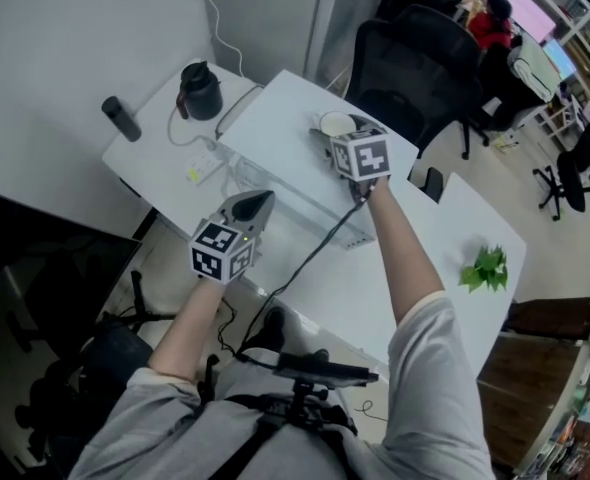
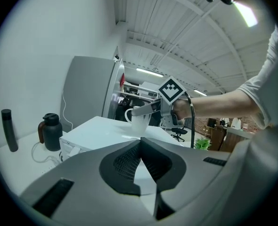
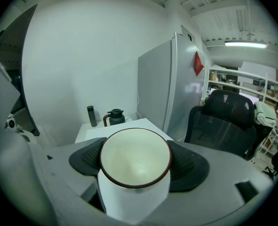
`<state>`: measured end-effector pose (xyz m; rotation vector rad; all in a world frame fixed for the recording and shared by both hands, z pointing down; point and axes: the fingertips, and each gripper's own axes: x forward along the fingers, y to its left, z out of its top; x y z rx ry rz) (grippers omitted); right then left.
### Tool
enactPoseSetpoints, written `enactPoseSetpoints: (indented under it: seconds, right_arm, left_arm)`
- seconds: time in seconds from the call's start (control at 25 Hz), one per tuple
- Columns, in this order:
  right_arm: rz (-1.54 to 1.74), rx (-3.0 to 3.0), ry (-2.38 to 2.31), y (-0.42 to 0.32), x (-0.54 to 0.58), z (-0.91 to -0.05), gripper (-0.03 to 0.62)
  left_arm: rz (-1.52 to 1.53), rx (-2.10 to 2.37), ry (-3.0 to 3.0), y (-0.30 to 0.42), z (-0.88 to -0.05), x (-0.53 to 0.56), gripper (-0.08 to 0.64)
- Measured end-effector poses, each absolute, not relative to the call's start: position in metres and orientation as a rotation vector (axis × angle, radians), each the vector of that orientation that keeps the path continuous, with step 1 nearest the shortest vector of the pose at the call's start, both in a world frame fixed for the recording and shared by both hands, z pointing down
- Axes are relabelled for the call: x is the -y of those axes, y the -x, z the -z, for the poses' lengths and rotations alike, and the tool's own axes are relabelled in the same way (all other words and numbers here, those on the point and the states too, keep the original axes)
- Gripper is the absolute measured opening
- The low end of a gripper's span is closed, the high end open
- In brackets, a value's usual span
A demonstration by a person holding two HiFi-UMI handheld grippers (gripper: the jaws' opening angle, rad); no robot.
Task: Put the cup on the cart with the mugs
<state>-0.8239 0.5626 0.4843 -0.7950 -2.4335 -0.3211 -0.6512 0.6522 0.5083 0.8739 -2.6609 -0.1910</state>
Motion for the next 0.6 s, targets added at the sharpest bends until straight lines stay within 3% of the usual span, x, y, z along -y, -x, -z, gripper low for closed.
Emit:
enactPoseSetpoints:
  seconds: [0.6]
  right_arm:
    - [0.261,2.534,0.790,0.702,-0.485,-0.440,0.408]
  left_arm:
    - [0.124,2.676,-0.984,0.643,-0.482,-0.612,0.002]
